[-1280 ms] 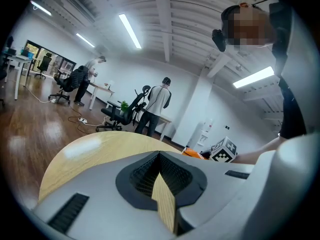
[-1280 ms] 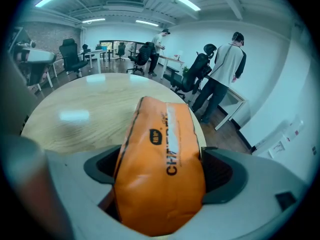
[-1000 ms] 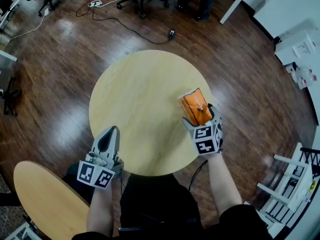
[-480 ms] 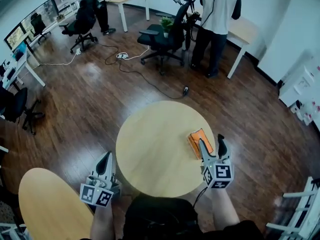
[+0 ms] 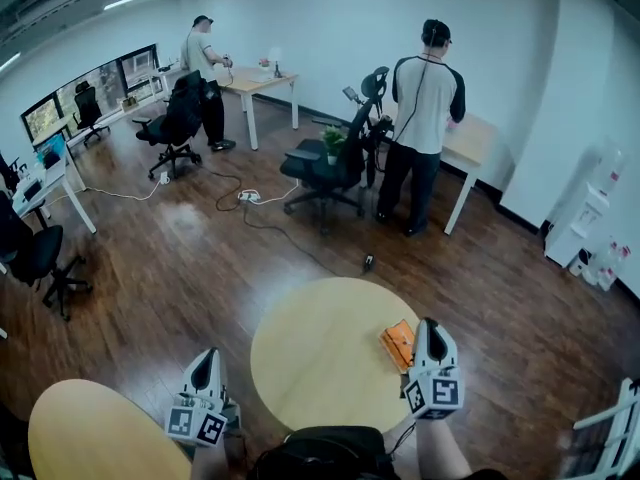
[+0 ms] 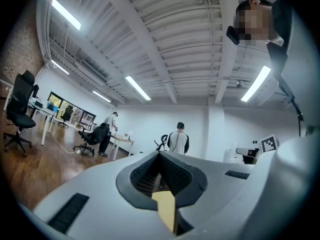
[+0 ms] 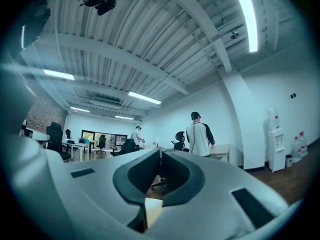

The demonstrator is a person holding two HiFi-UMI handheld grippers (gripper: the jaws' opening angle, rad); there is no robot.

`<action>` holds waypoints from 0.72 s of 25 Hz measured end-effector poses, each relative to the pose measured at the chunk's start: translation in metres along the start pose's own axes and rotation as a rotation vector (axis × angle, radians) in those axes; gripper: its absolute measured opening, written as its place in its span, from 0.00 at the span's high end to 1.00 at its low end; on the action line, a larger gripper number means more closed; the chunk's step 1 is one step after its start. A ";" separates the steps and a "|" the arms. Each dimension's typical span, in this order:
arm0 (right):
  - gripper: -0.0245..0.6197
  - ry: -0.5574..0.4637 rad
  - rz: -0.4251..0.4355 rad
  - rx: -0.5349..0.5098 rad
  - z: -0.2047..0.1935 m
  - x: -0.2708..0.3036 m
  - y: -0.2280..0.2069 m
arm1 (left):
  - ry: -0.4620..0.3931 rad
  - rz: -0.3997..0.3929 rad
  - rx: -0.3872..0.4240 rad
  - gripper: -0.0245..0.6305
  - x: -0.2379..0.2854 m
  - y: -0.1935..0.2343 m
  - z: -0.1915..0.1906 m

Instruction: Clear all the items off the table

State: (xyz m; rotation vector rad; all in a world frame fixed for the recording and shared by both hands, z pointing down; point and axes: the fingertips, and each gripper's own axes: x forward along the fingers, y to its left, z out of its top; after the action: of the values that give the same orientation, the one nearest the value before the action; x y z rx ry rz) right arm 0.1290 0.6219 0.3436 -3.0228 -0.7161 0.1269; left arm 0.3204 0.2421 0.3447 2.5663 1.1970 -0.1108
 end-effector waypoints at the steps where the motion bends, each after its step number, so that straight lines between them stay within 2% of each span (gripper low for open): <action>1: 0.96 -0.005 0.006 -0.003 0.002 0.003 0.006 | -0.004 0.000 0.003 0.96 0.000 0.003 0.002; 14: 0.96 0.022 0.096 -0.007 -0.005 0.021 0.072 | 0.005 0.017 0.005 0.96 -0.026 0.034 0.008; 18: 0.96 0.033 0.122 -0.005 -0.007 0.025 0.080 | -0.015 0.066 -0.008 0.96 -0.032 0.044 0.013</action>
State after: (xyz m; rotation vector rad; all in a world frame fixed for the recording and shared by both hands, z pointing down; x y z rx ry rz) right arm 0.1875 0.5614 0.3448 -3.0650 -0.5303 0.0787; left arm 0.3334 0.1882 0.3491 2.5902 1.1036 -0.1104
